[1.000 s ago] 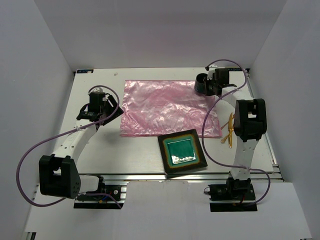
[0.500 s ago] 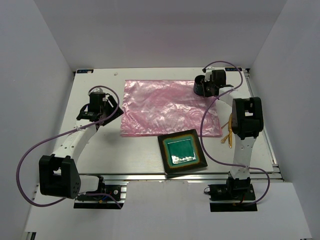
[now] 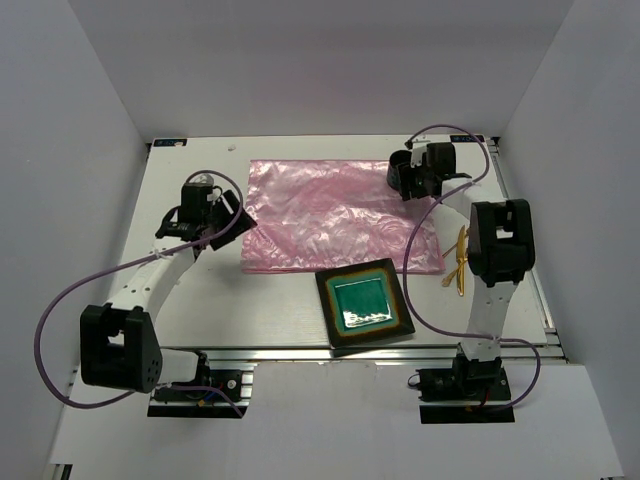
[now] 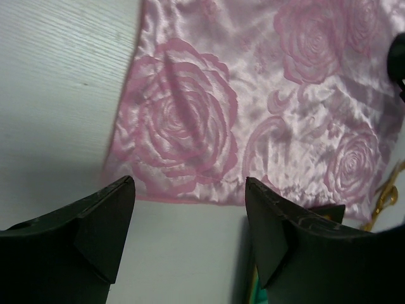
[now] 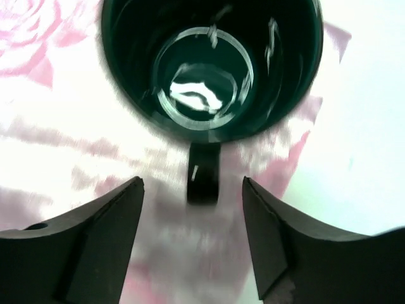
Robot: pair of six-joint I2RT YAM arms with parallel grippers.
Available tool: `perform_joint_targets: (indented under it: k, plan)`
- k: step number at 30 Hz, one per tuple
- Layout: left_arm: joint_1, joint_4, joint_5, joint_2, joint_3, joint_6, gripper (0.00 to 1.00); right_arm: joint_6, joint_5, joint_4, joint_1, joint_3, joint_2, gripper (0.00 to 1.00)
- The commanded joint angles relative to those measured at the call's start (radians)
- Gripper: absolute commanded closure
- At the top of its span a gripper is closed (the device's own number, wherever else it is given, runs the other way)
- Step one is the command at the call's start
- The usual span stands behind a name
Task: Set the dinner table for one person
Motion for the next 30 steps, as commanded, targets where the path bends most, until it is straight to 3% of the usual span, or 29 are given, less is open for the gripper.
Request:
perform_joint_targets:
  k: [1, 8, 13, 17, 23, 30]
  plan:
    - [-0.027, 0.061, 0.151, 0.01, -0.016, -0.012, 0.2, -0.046, -0.031, 0.033, -0.006, -0.072, -0.161, 0.31]
    - [-0.232, 0.158, 0.24, 0.045, -0.063, -0.072, 0.2, -0.132, -0.149, -0.068, -0.05, -0.241, -0.388, 0.19]
    - [-0.358, 0.251, 0.249, 0.008, -0.147, -0.161, 0.19, -0.272, -0.507, -0.231, -0.087, -0.388, -0.585, 0.18]
    - [-0.443, 0.258, 0.202, -0.047, -0.206, -0.22, 0.19, -0.226, -0.705, -0.314, -0.084, -0.496, -0.688, 0.24]
    - [-0.527, 0.38, 0.186, -0.098, -0.336, -0.31, 0.19, -0.171, -0.79, -0.351, -0.074, -0.612, -0.781, 0.26]
    - [-0.578, 0.544, 0.177, -0.024, -0.436, -0.328, 0.2, -0.157, -0.858, -0.407, -0.075, -0.652, -0.846, 0.28]
